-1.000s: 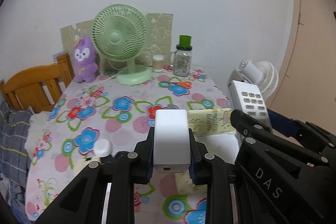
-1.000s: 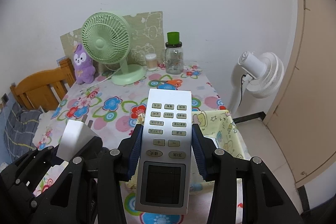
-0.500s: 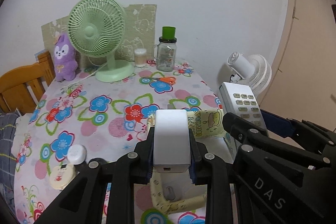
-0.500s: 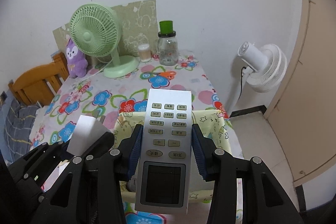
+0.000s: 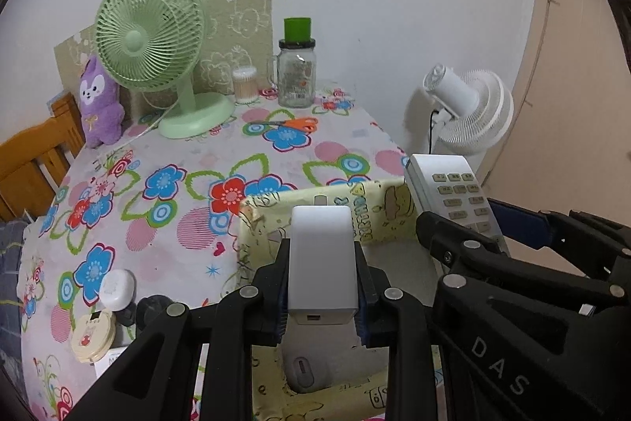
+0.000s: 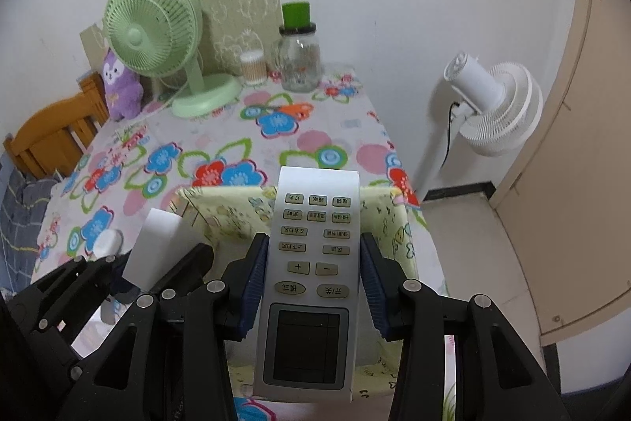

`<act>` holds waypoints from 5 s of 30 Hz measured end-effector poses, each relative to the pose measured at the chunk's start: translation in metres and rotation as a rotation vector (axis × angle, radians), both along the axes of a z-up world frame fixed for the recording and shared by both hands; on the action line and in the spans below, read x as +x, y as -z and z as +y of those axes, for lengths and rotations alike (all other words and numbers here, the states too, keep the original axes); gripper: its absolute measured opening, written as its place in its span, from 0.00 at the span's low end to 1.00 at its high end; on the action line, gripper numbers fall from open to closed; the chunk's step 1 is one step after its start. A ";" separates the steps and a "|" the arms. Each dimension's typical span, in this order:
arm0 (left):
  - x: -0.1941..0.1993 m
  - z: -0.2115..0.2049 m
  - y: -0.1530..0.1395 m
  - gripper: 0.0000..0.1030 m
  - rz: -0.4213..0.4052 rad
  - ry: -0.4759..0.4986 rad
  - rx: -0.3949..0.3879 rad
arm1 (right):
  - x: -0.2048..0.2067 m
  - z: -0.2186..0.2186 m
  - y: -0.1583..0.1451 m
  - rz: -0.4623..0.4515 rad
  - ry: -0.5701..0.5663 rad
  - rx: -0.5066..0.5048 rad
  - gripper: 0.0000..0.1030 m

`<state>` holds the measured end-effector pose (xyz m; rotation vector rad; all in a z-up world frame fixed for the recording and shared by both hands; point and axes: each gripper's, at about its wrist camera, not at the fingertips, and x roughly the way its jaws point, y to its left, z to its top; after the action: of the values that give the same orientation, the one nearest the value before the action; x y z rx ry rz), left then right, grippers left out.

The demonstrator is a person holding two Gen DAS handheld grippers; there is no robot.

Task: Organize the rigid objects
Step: 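Carry the adapter and remote over the yellow gift-paper box with both grippers, then lower both items into the box and open both grippers, then withdraw both grippers from the box back toward the remaining objects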

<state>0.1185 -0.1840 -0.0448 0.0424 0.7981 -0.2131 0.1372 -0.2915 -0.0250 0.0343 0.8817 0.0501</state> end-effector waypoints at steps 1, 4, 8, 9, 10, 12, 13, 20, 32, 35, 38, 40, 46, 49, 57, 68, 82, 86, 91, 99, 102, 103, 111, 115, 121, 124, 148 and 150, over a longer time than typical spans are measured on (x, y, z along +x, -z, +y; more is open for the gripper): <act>0.001 -0.001 0.002 0.25 0.011 0.003 -0.003 | 0.002 0.000 0.002 0.008 -0.001 0.000 0.47; 0.004 -0.004 0.009 0.25 0.032 0.008 -0.002 | 0.005 -0.003 0.010 0.031 0.001 -0.001 0.46; 0.008 -0.010 0.019 0.25 0.054 0.009 0.022 | 0.010 -0.006 0.021 0.064 0.003 -0.006 0.47; 0.010 -0.011 0.022 0.25 0.061 0.010 0.028 | 0.011 -0.006 0.025 0.076 0.001 -0.010 0.47; 0.011 -0.011 0.025 0.25 0.071 0.011 0.031 | 0.013 -0.006 0.028 0.085 -0.001 -0.016 0.47; 0.013 -0.012 0.032 0.25 0.099 0.014 0.032 | 0.016 -0.005 0.035 0.105 -0.003 -0.029 0.47; 0.012 -0.015 0.033 0.25 0.091 0.014 0.058 | 0.017 -0.006 0.038 0.114 -0.002 -0.029 0.46; 0.009 -0.023 0.038 0.26 0.069 0.013 0.131 | 0.025 -0.010 0.051 0.155 0.014 -0.037 0.47; 0.012 -0.023 0.039 0.32 0.090 0.016 0.141 | 0.024 -0.010 0.051 0.165 -0.003 -0.074 0.48; 0.011 -0.023 0.039 0.38 0.096 0.018 0.148 | 0.022 -0.008 0.048 0.164 -0.006 -0.095 0.48; 0.009 -0.021 0.037 0.43 0.103 0.015 0.144 | 0.020 -0.010 0.046 0.166 -0.002 -0.087 0.48; 0.007 -0.019 0.034 0.44 0.107 0.020 0.137 | 0.016 -0.011 0.044 0.166 0.004 -0.080 0.48; -0.002 -0.011 0.024 0.50 0.101 0.022 0.114 | 0.004 -0.010 0.032 0.135 0.025 -0.088 0.56; -0.007 -0.006 0.018 0.53 0.099 0.022 0.095 | -0.003 -0.010 0.026 0.117 0.034 -0.083 0.61; -0.025 0.007 0.001 0.67 0.056 0.015 0.093 | -0.022 -0.008 0.010 0.074 0.059 -0.071 0.69; -0.046 0.031 -0.018 0.79 -0.012 -0.020 0.112 | -0.043 0.003 -0.006 0.017 0.063 -0.042 0.80; -0.076 0.057 -0.041 0.87 -0.068 -0.007 0.071 | -0.075 0.019 -0.030 -0.057 0.071 -0.033 0.82; -0.085 0.066 -0.045 0.87 -0.077 -0.008 0.065 | -0.083 0.026 -0.035 -0.070 0.057 -0.031 0.84; -0.095 0.079 -0.050 0.89 -0.092 -0.030 0.061 | -0.092 0.037 -0.041 -0.098 0.048 -0.034 0.88; -0.112 0.093 -0.057 0.98 -0.129 -0.040 0.076 | -0.103 0.051 -0.045 -0.120 0.045 -0.042 0.90; -0.116 0.097 -0.058 1.00 -0.137 -0.043 0.081 | -0.107 0.056 -0.046 -0.125 0.039 -0.041 0.90; -0.118 0.099 -0.059 1.00 -0.139 -0.045 0.079 | -0.108 0.058 -0.046 -0.126 0.035 -0.038 0.90; -0.128 0.114 -0.061 1.00 -0.148 -0.061 0.066 | -0.118 0.069 -0.051 -0.145 0.014 -0.030 0.90; -0.131 0.121 -0.063 1.00 -0.154 -0.073 0.062 | -0.122 0.076 -0.053 -0.157 0.005 -0.015 0.90; -0.135 0.134 -0.062 1.00 -0.157 -0.096 0.063 | -0.123 0.087 -0.051 -0.160 -0.014 0.011 0.90; -0.135 0.139 -0.061 1.00 -0.160 -0.113 0.070 | -0.125 0.093 -0.051 -0.180 -0.020 0.009 0.90; -0.123 0.192 -0.021 1.00 -0.105 -0.176 0.056 | -0.129 0.149 -0.026 -0.289 -0.132 -0.002 0.90; -0.122 0.198 -0.017 1.00 -0.109 -0.197 0.051 | -0.128 0.151 -0.022 -0.281 -0.130 0.003 0.90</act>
<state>-0.0039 0.0139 -0.0275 0.0230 0.6940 -0.0032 0.0088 -0.1400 -0.0034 -0.0268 0.6017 0.1734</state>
